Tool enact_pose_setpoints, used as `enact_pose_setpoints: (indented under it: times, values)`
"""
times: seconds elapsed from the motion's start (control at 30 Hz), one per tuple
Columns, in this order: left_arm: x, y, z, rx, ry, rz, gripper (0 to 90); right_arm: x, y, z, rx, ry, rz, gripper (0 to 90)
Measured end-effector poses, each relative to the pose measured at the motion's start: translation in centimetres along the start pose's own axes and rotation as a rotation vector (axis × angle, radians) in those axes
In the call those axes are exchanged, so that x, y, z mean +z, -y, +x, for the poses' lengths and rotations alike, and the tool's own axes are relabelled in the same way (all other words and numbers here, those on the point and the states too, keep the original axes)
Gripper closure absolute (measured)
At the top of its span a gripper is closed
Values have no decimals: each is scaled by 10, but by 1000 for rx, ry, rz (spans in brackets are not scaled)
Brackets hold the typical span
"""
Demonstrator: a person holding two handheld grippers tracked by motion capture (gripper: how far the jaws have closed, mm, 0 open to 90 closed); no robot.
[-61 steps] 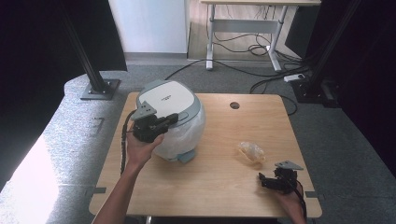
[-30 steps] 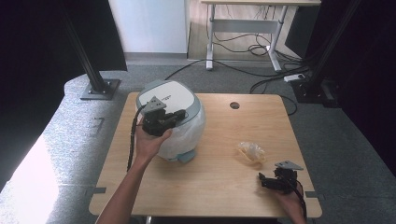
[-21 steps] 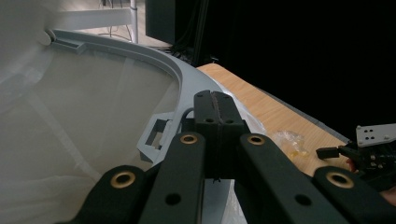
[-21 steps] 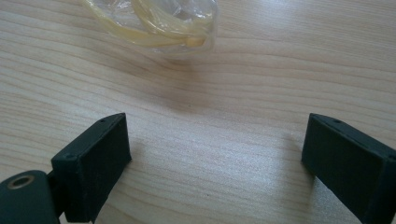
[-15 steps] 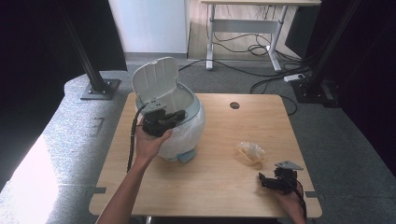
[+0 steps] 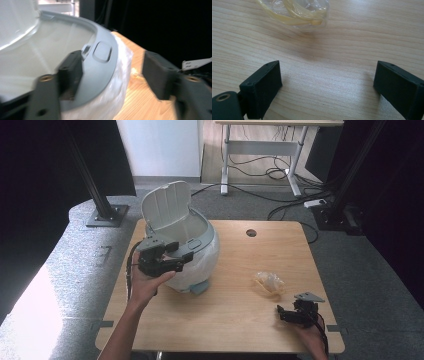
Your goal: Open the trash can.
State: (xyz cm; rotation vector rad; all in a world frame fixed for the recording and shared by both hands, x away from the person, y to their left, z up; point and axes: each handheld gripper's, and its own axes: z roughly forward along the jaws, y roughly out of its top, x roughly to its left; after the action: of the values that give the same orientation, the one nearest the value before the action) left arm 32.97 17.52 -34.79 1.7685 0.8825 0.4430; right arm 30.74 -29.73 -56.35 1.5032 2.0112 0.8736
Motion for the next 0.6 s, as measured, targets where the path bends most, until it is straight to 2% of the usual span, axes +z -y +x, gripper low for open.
enact_pose_setpoints:
  times: [0.13,0.37,0.5,0.6]
  values:
    - [-11,10,0,26,-26,-16,246,0,0,0,0,0,0,72]
    - [-27,36,4,33,-41,-33,214,0,0,0,-2,1,0,72]
    - [-31,52,6,44,-64,-39,211,0,0,0,-2,1,0,72]
    - [-31,64,10,41,-65,-35,218,0,0,0,-2,1,0,72]
